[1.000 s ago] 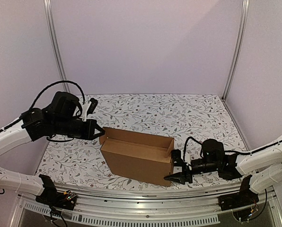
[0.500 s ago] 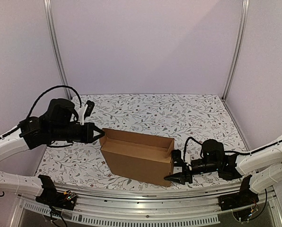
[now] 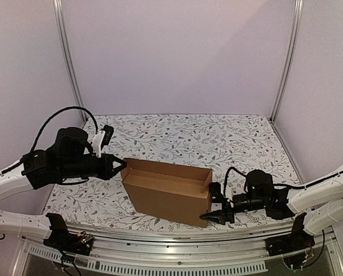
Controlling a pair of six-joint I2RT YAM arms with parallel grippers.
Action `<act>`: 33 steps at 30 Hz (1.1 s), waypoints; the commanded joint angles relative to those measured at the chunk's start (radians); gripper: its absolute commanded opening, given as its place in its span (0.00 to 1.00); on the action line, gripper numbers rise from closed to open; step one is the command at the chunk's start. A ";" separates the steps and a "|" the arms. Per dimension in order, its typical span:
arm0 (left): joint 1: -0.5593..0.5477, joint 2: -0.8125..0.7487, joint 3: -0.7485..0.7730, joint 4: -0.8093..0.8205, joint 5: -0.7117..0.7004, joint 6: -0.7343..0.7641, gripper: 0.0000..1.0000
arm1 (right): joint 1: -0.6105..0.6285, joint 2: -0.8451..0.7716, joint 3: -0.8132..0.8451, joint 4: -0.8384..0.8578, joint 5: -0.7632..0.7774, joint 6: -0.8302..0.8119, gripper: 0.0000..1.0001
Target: Fold the paper box
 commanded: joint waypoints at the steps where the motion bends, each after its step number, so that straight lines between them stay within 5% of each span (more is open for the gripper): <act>1: -0.049 0.007 -0.071 -0.093 0.027 -0.019 0.00 | 0.017 -0.011 -0.012 -0.014 0.015 0.033 0.24; 15: -0.188 -0.026 -0.169 -0.081 -0.161 -0.106 0.00 | 0.043 -0.061 -0.028 -0.017 0.054 0.055 0.24; 33: -0.197 -0.092 -0.159 -0.183 -0.341 -0.120 0.00 | 0.068 -0.085 -0.033 -0.028 0.073 0.060 0.24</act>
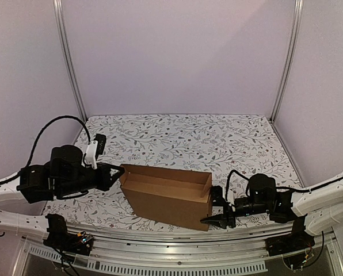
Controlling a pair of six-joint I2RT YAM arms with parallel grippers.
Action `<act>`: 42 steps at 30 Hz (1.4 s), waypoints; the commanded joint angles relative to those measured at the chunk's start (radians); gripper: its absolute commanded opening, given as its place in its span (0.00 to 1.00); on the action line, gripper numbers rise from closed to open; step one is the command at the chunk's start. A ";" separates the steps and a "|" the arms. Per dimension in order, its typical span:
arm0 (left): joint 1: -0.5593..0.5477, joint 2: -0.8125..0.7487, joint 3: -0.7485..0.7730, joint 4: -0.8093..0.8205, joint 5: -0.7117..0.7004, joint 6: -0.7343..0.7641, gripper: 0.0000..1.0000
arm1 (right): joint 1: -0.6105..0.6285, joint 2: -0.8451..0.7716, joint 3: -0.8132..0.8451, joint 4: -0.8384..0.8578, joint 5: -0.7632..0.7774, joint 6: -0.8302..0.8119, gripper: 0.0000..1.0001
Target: Fold the paper box
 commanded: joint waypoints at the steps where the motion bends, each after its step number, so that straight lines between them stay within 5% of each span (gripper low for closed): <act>1: -0.005 0.044 -0.010 -0.262 -0.070 0.026 0.00 | 0.006 -0.016 -0.008 -0.007 0.013 0.033 0.24; 28: -0.015 0.159 0.128 -0.410 -0.224 0.138 0.00 | 0.013 -0.017 -0.011 -0.015 0.020 0.023 0.24; 42: -0.130 0.199 0.080 -0.449 -0.285 0.023 0.00 | 0.012 -0.024 -0.018 -0.013 0.025 0.022 0.25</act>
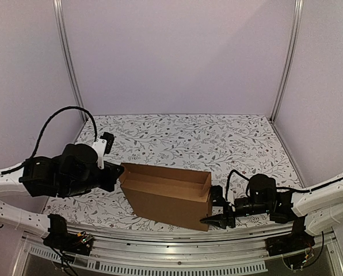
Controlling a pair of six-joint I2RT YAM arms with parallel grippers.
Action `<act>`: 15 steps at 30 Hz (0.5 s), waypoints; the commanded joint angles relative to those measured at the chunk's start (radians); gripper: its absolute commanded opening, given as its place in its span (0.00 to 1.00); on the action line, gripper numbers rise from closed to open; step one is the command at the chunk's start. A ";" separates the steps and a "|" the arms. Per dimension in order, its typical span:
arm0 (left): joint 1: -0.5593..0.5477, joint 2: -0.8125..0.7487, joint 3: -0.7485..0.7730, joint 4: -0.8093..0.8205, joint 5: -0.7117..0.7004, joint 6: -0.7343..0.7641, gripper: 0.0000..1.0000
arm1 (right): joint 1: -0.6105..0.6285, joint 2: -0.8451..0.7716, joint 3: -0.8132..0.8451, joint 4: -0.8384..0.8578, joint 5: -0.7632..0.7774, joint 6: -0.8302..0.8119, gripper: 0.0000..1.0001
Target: Fold the paper box
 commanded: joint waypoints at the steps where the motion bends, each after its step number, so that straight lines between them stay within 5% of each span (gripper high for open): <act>1: -0.043 0.053 -0.079 -0.259 -0.087 -0.069 0.00 | 0.002 -0.017 -0.018 -0.017 0.012 0.007 0.25; 15: -0.113 0.057 -0.057 -0.308 -0.121 -0.122 0.06 | 0.003 -0.021 -0.015 -0.016 0.011 0.015 0.25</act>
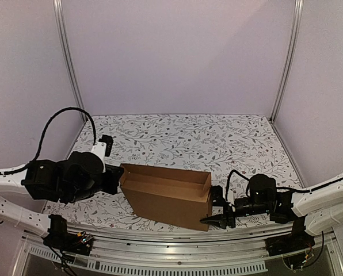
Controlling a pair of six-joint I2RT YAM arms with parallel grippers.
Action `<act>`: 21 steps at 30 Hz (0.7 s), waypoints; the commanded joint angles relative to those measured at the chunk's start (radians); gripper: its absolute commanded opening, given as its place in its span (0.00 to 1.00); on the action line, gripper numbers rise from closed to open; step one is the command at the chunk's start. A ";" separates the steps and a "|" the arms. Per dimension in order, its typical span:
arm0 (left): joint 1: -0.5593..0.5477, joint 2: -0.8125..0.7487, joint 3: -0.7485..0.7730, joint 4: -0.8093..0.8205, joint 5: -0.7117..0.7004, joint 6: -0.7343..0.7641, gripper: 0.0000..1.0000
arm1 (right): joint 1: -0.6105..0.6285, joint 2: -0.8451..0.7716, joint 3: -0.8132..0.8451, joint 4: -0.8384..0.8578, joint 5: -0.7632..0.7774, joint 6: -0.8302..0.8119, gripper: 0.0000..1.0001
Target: Fold the paper box
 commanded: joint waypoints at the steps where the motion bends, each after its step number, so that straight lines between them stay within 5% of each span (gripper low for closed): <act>1: -0.009 0.017 -0.048 -0.296 0.037 0.002 0.08 | 0.002 -0.018 -0.014 -0.014 0.010 0.016 0.25; 6: -0.009 -0.034 -0.054 -0.265 0.067 0.003 0.25 | 0.005 -0.021 -0.016 -0.012 0.013 0.014 0.27; 21: 0.022 -0.100 0.013 -0.157 0.129 0.119 0.43 | 0.009 -0.026 -0.030 0.007 0.010 0.011 0.28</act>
